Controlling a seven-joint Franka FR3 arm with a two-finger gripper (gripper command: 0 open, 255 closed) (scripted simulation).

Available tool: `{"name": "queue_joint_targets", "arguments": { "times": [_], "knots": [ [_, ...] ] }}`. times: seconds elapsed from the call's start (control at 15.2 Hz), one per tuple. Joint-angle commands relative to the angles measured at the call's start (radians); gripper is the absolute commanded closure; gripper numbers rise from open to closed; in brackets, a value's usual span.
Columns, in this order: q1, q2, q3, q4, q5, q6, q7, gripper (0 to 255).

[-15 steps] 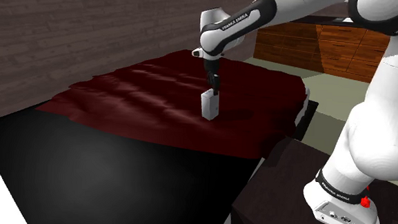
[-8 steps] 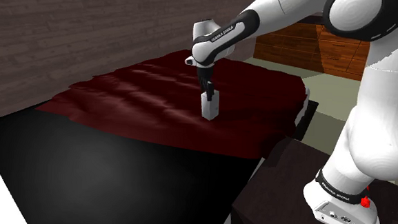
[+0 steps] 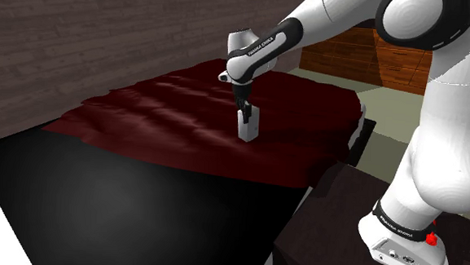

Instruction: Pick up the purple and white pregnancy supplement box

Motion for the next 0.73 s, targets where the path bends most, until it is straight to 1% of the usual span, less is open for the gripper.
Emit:
{"name": "queue_joint_targets", "arguments": {
  "times": [0.0,0.33,0.66],
  "knots": [
    [0.0,0.001,0.0,-0.001,0.0,0.001,0.0,255],
    [-0.001,0.0,-0.001,-0.001,0.0,0.0,0.0,255],
    [0.001,-0.03,-0.003,0.028,-0.008,-0.06,0.003,255]
  ]
}}
